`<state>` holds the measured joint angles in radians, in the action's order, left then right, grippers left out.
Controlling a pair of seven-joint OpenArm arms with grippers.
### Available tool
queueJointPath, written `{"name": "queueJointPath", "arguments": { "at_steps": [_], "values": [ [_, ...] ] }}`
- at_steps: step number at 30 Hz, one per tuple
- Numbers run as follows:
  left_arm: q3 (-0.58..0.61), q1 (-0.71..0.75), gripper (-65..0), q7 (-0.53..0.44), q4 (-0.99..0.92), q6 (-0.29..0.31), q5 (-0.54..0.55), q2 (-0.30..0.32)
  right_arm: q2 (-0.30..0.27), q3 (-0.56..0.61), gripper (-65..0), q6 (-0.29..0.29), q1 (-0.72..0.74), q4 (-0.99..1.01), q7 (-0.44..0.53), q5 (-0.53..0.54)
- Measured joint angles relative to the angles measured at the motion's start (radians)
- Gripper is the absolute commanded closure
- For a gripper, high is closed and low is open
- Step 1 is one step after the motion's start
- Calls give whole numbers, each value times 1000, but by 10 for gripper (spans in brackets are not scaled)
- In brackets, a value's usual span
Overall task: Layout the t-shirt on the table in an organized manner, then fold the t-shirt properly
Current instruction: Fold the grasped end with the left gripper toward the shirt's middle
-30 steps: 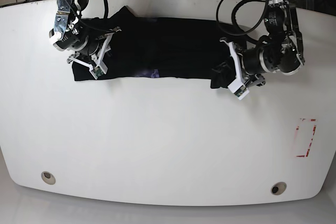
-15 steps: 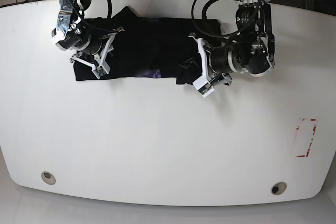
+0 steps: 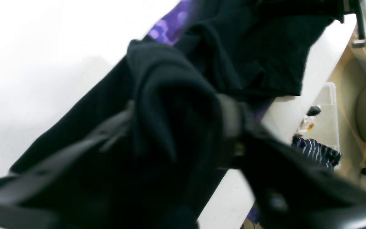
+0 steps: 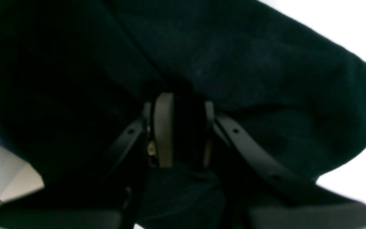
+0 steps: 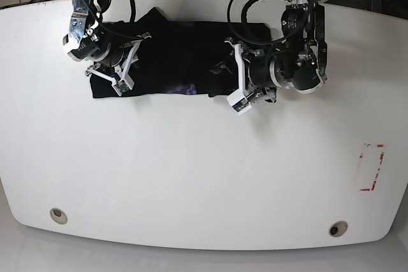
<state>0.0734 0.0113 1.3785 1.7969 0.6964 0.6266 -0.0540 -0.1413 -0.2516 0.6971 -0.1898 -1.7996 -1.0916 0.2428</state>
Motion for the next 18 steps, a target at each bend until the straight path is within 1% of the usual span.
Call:
{"name": "queueJointPath", "arguments": {
  "at_steps": [3,6,9,11,14,18],
  "values": [
    [34,-17,-368,35,3,1,2,-26,0,0,-124,0,0,0,0,0],
    [65,-38,-369,42,21,1,13,-58,0,1,-124,0,0,0,0,0],
    [96,-62,-369,29,39,1,82,-63,0,1,-124,0,0,0,0,0],
    [97,-68,-369,20,42,1,133,-62,0,3,-124,0,0,0,0,0],
    [47,-66,-369,24,48,1,144,-51,0,3,-124,0,0,0,0,0],
    [-94,-71,-369,29,45,0,142,13,-3,3,-124,0,0,0,0,0]
  ]
}}
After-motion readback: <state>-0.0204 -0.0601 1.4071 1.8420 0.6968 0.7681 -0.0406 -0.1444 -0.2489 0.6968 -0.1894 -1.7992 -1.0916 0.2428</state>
